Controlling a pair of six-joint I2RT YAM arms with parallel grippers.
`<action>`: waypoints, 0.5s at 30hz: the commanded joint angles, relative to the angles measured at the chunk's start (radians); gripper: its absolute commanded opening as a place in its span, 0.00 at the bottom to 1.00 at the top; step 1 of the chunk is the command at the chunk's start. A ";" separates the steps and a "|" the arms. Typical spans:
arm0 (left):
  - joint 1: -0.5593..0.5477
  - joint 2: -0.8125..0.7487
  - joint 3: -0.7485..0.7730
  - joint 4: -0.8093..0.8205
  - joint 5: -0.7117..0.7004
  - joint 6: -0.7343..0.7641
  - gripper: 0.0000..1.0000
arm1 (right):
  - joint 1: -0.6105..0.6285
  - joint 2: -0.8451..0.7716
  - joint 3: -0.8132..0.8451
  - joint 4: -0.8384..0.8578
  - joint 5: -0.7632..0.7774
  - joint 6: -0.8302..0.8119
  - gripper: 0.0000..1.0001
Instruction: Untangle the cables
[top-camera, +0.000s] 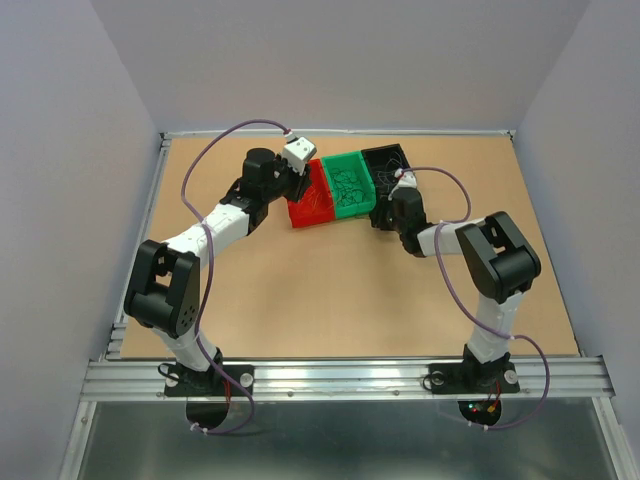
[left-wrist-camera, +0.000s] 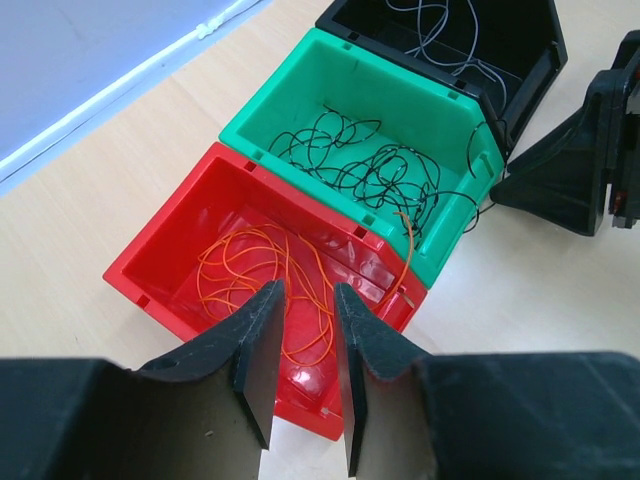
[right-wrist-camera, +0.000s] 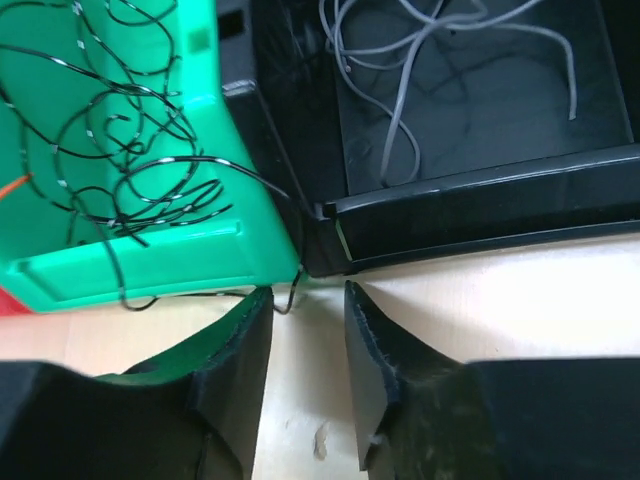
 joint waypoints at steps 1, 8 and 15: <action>0.000 -0.056 0.011 0.024 0.000 0.014 0.38 | 0.006 0.032 0.058 0.094 0.021 0.007 0.35; 0.002 -0.056 0.013 0.024 0.000 0.014 0.38 | 0.007 -0.049 -0.001 0.103 -0.025 -0.007 0.00; 0.000 -0.051 0.017 0.021 -0.005 0.014 0.38 | 0.035 -0.155 -0.015 0.034 -0.048 -0.043 0.00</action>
